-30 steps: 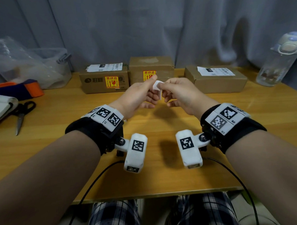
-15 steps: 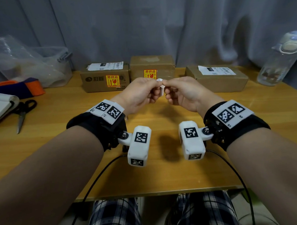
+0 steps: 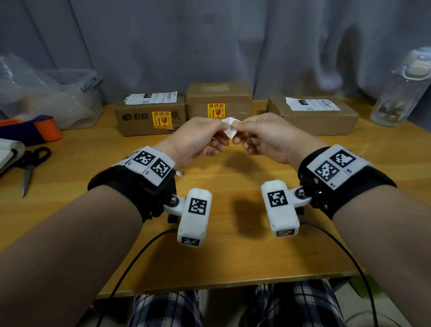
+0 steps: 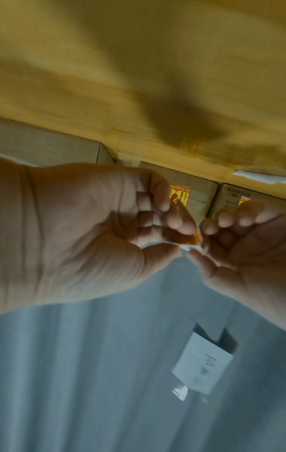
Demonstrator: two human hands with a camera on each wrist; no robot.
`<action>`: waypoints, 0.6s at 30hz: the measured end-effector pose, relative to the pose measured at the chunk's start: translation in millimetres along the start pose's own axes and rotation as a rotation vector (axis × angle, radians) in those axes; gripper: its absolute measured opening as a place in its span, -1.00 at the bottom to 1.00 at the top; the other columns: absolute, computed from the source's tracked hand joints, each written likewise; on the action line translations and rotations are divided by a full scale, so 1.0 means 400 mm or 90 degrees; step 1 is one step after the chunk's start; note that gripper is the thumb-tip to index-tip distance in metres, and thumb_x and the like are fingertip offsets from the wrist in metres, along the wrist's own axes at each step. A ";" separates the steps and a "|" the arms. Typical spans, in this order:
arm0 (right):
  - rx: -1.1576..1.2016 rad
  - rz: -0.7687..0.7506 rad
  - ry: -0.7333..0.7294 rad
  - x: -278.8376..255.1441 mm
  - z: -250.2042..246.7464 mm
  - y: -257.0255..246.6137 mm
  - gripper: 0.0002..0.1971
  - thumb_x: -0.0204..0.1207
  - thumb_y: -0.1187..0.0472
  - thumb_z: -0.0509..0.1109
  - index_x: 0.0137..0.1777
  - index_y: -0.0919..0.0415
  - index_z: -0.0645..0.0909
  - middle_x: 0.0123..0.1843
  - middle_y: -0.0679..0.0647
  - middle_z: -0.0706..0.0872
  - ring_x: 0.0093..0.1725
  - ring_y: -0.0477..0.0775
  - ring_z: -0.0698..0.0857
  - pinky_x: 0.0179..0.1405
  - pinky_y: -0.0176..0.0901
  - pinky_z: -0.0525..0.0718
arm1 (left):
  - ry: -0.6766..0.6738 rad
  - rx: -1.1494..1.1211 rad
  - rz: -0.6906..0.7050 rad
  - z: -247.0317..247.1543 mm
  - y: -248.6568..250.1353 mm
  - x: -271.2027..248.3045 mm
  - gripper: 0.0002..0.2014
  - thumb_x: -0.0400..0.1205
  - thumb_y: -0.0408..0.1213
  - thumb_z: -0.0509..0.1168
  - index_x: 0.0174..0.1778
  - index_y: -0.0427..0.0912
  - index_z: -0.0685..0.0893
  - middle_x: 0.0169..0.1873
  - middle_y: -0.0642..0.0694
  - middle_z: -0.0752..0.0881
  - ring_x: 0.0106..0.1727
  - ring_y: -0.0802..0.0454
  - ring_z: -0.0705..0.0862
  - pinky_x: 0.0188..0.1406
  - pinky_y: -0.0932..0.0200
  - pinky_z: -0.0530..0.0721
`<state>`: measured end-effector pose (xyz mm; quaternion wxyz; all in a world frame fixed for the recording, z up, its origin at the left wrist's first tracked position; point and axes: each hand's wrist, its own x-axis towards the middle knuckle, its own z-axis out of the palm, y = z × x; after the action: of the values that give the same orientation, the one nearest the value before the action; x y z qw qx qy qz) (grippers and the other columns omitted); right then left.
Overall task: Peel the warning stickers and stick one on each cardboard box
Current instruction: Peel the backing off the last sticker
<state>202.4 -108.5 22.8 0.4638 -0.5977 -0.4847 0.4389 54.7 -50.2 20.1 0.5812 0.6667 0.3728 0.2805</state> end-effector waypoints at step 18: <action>0.093 -0.054 -0.009 -0.013 0.000 0.020 -0.59 0.44 -0.09 0.42 0.04 0.26 0.72 -0.08 0.12 0.80 -0.18 0.01 0.74 -0.17 -0.17 0.74 | 0.059 0.059 0.110 0.006 -0.011 0.015 -0.79 0.64 -0.25 0.28 -0.31 -0.21 0.61 -0.47 -0.04 0.58 -0.48 0.18 0.53 -0.50 0.37 0.52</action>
<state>203.1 -114.5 15.3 0.5207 -0.5382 -0.4795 0.4575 59.3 -46.3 15.0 0.5055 0.7087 0.3531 0.3429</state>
